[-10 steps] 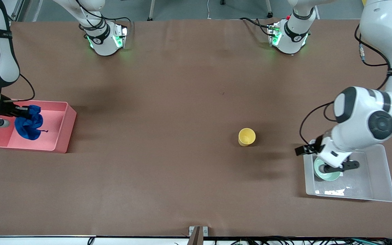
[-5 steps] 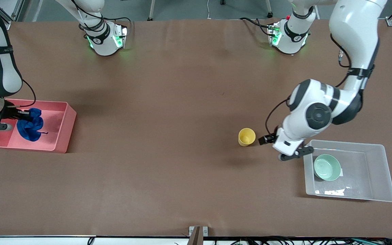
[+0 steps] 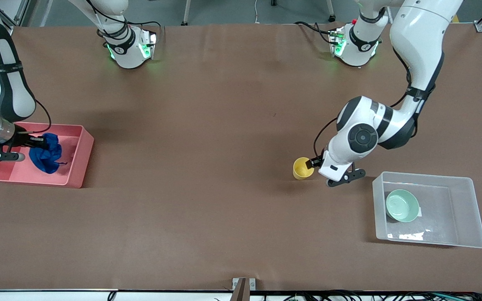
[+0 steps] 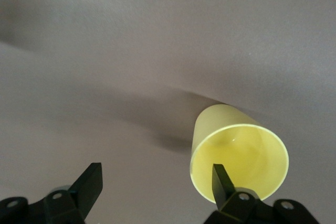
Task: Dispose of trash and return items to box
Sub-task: 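Drop the cloth into the pink bin while the left gripper grasps the cup, then carry the yellow cup with the left gripper and set it in the bowl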
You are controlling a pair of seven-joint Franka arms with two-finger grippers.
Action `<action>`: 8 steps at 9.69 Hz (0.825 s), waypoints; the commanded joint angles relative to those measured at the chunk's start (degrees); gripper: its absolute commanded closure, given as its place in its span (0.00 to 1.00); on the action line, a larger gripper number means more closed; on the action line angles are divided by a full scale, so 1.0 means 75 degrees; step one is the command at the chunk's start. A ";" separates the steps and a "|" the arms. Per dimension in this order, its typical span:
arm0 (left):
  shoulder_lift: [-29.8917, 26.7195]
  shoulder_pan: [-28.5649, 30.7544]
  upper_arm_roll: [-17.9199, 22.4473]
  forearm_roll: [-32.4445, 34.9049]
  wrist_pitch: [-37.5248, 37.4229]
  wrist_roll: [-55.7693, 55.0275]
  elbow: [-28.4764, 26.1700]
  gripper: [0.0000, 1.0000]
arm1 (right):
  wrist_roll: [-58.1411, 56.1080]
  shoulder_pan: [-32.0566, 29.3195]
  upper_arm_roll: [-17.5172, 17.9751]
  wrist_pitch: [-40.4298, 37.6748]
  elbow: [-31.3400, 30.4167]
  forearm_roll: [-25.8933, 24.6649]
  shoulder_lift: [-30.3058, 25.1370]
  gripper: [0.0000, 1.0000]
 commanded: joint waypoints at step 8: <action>0.0244 -0.0193 0.0061 0.0212 0.0654 -0.0619 0.0083 1.00 | 0.1182 0.1267 0.0174 -0.3436 0.3150 -0.0130 -0.0786 0.00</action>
